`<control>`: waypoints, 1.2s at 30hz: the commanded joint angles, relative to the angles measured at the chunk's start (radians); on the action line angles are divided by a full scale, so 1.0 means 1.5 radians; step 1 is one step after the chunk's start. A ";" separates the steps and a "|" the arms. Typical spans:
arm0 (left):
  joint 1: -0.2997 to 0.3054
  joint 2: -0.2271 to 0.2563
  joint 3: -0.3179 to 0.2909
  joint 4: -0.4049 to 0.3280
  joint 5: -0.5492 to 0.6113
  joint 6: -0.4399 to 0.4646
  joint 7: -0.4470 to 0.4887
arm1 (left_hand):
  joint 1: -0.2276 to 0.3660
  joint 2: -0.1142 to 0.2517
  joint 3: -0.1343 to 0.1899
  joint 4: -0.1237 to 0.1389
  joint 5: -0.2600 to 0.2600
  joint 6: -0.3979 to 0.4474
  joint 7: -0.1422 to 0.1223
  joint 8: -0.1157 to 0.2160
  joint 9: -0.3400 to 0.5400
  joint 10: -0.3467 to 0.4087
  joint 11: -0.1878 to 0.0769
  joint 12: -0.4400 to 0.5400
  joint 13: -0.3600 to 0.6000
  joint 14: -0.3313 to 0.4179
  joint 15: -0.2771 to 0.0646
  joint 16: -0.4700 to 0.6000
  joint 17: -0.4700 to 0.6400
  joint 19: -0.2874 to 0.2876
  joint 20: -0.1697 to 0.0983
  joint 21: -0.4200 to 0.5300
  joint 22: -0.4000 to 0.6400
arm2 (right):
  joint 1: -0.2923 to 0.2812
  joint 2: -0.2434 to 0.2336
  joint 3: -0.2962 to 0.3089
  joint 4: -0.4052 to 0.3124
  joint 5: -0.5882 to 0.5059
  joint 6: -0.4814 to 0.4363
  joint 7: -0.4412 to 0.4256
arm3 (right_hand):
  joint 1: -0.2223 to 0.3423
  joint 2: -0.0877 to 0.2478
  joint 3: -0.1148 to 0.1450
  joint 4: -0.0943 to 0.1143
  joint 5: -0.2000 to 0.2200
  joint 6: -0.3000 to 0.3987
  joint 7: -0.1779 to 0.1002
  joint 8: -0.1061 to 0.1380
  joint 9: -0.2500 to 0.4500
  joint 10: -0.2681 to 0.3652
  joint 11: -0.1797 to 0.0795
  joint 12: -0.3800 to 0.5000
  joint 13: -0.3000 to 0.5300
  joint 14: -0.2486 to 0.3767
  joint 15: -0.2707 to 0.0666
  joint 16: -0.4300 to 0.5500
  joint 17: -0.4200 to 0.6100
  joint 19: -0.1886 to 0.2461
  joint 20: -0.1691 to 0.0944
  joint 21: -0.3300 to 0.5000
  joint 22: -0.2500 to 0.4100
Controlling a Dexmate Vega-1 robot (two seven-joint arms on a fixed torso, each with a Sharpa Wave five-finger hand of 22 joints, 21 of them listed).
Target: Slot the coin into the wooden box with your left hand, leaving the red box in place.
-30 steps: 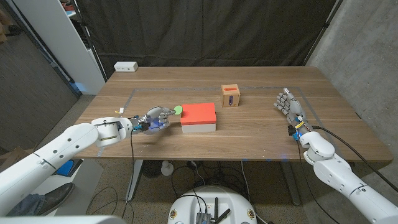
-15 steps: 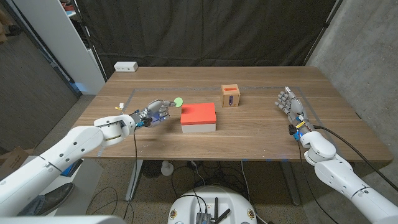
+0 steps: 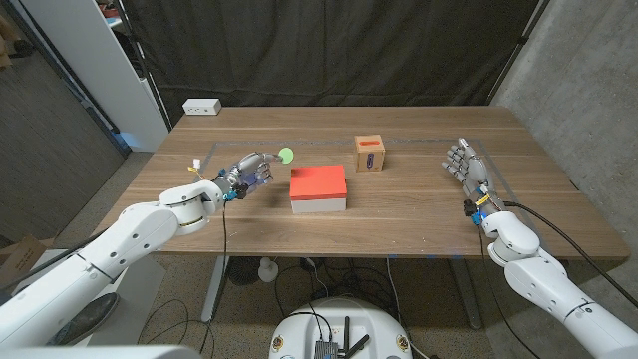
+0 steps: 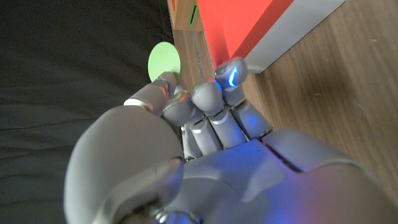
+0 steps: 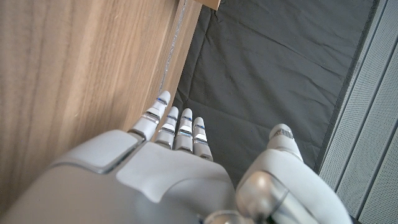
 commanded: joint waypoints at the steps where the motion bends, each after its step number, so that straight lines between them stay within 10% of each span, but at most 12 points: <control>1: -0.016 -0.022 0.030 -0.024 0.128 -0.026 0.070 | 0.011 0.000 0.005 0.000 0.004 0.071 0.013 0.000 0.003 0.000 -0.002 0.007 0.006 0.007 0.001 0.006 0.005 -0.003 -0.033 0.007 0.002 | -0.007 0.006 0.004 -0.004 0.000 0.008 -0.001 | 0.003 0.005 0.002 -0.001 -0.001 0.007 0.000 0.000 0.004 0.007 0.000 0.005 0.002 0.002 -0.001 0.004 0.001 0.002 0.005 -0.001 0.002; 36: -0.241 -0.111 0.208 -0.013 0.433 0.147 0.104 | 0.012 0.000 0.009 0.003 0.005 0.084 0.015 -0.008 0.006 0.002 0.008 0.021 0.013 0.006 0.001 0.014 0.013 -0.006 -0.033 0.025 0.003 | -0.070 0.010 0.041 -0.026 0.011 0.039 -0.009 | 0.003 0.006 0.001 -0.001 -0.001 0.008 -0.001 -0.001 0.004 0.008 0.001 0.004 0.003 0.004 0.000 0.004 0.001 0.003 0.006 -0.002 0.002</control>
